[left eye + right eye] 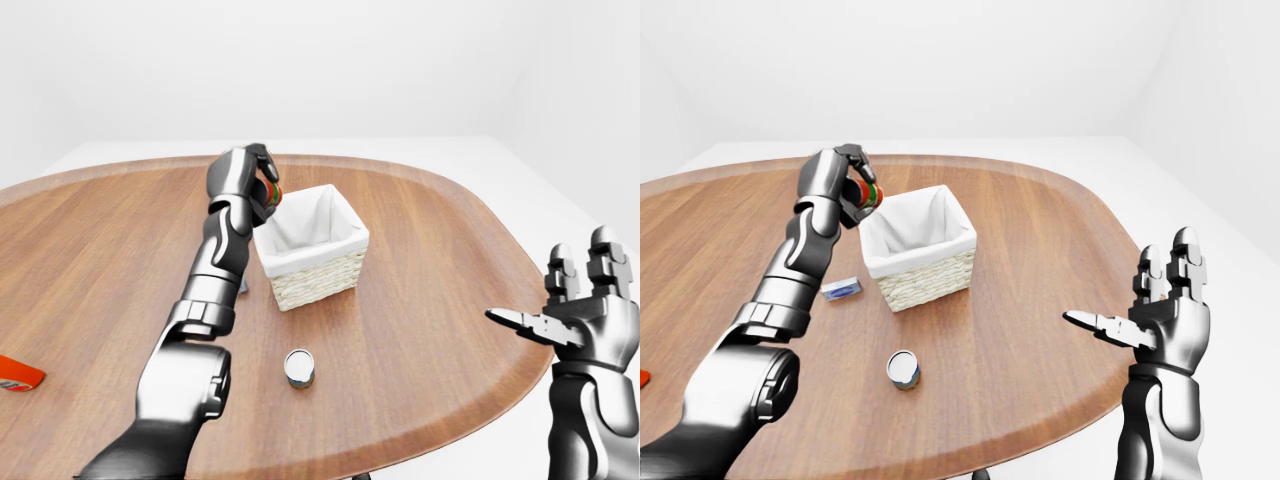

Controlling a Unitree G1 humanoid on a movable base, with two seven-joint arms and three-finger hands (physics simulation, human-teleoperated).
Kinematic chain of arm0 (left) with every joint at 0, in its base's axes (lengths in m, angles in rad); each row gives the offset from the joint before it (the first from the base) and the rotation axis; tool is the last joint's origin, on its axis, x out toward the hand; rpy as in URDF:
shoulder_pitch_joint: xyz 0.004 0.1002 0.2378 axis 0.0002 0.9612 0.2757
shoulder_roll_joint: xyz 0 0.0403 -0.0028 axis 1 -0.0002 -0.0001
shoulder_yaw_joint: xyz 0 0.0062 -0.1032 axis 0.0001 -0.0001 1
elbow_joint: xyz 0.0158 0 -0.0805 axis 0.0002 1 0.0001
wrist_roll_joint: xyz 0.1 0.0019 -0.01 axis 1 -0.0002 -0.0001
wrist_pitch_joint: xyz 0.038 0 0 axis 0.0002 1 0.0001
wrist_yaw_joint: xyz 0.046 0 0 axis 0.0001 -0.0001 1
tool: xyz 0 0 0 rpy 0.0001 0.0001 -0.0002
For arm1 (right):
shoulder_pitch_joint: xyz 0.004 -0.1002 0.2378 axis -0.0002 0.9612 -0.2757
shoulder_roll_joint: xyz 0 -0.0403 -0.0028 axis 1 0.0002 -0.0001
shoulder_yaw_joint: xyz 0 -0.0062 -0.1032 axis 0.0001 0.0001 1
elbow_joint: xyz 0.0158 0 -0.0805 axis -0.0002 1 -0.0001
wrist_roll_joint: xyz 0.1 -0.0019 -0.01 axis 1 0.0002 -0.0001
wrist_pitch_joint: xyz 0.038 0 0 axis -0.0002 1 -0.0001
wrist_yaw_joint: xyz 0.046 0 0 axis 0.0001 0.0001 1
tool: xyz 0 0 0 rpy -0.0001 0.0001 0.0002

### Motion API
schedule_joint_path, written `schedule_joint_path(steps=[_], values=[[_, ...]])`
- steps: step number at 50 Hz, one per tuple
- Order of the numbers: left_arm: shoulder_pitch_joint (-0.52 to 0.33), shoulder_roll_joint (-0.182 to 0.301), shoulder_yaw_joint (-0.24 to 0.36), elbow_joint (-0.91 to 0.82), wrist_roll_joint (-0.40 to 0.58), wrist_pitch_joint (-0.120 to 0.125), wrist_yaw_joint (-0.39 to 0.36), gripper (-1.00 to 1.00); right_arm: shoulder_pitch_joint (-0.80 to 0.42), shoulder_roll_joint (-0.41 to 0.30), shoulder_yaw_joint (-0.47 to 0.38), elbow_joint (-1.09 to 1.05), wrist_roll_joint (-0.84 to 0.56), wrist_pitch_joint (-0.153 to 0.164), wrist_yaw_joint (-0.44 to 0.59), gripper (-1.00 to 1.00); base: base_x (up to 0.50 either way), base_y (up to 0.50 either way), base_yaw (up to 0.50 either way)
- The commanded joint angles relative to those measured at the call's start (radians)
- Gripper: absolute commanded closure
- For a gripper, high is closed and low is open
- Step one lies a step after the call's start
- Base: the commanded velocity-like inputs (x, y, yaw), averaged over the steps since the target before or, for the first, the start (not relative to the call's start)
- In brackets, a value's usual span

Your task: Pick up the tomato sauce, and put it in the basket.

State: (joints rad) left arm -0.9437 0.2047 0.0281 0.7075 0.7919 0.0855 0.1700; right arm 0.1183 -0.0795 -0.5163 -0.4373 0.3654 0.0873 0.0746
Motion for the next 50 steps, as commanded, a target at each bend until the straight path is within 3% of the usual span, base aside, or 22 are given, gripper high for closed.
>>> schedule_joint_path(steps=[1,2,4,6,8,12,14,16,18,20,24,29,32,36,44,50], values=[[-0.408,0.030,-0.023,0.565,-0.009,0.001,0.175,1.00,0.001,0.001,0.000,-0.007,0.005,0.000,0.002,-1.00,0.00,0.00,0.00],[-0.420,0.028,-0.027,0.576,-0.002,0.002,0.174,1.00,0.001,0.002,0.000,-0.004,0.004,0.000,0.003,-1.00,0.00,0.00,0.00],[-0.444,0.017,-0.014,0.595,-0.015,0.002,0.097,1.00,-0.006,-0.011,-0.007,-0.044,0.018,0.000,-0.014,-1.00,0.00,0.00,0.00],[-0.459,0.019,-0.032,0.598,0.010,0.002,0.099,1.00,-0.005,-0.010,-0.012,-0.054,0.022,0.000,-0.014,-1.00,0.00,0.00,0.00],[-0.476,0.009,-0.002,0.605,-0.026,0.002,0.042,1.00,-0.007,-0.008,-0.009,-0.058,0.018,0.000,-0.015,-1.00,0.00,0.00,0.00],[-0.502,0.012,-0.041,0.622,0.052,0.002,0.051,1.00,-0.005,-0.006,-0.016,-0.056,0.023,0.000,-0.007,-1.00,0.00,0.00,0.00],[-0.505,0.009,-0.015,0.625,0.038,0.002,0.015,1.00,-0.005,-0.007,-0.020,-0.067,0.027,0.000,-0.011,-1.00,0.00,0.00,0.00],[-0.502,0.013,-0.037,0.632,0.077,0.002,0.012,1.00,-0.010,-0.008,-0.017,-0.068,0.024,0.000,-0.013,-1.00,0.00,0.00,0.00],[-0.498,0.008,-0.014,0.635,0.066,0.002,-0.013,1.00,-0.009,-0.006,-0.014,-0.067,0.021,0.000,-0.011,-1.00,0.00,0.00,0.00],[-0.492,0.002,-0.035,0.639,0.105,0.002,-0.015,1.00,-0.005,-0.004,-0.017,-0.064,0.024,0.000,-0.006,-1.00,0.00,0.00,0.00],[-0.477,-0.026,-0.019,0.640,0.101,0.002,-0.065,1.00,-0.010,-0.006,-0.016,-0.067,0.023,0.000,-0.010,-1.00,0.00,0.00,0.00],[-0.461,-0.051,-0.066,0.651,0.189,0.002,-0.064,1.00,-0.009,-0.006,-0.021,-0.072,0.028,0.000,-0.009,-1.00,0.00,0.00,0.00],[-0.450,-0.058,-0.063,0.656,0.229,0.002,-0.081,1.00,-0.008,-0.005,-0.016,-0.076,0.026,0.000,-0.011,-1.00,0.00,0.00,0.00],[-0.416,-0.066,-0.009,0.659,0.200,0.002,-0.094,1.00,-0.006,-0.003,-0.022,-0.068,0.031,0.000,-0.005,-1.00,0.00,0.00,0.00],[-0.330,-0.071,-0.020,0.665,0.232,0.002,-0.064,1.00,-0.005,-0.002,-0.015,-0.066,0.029,0.000,-0.007,-1.00,0.00,0.00,0.00],[-0.328,-0.071,-0.014,0.665,0.238,0.002,-0.056,1.00,-0.004,-0.004,-0.024,-0.077,0.038,0.000,-0.009,-1.00,0.00,0.00,0.00]])
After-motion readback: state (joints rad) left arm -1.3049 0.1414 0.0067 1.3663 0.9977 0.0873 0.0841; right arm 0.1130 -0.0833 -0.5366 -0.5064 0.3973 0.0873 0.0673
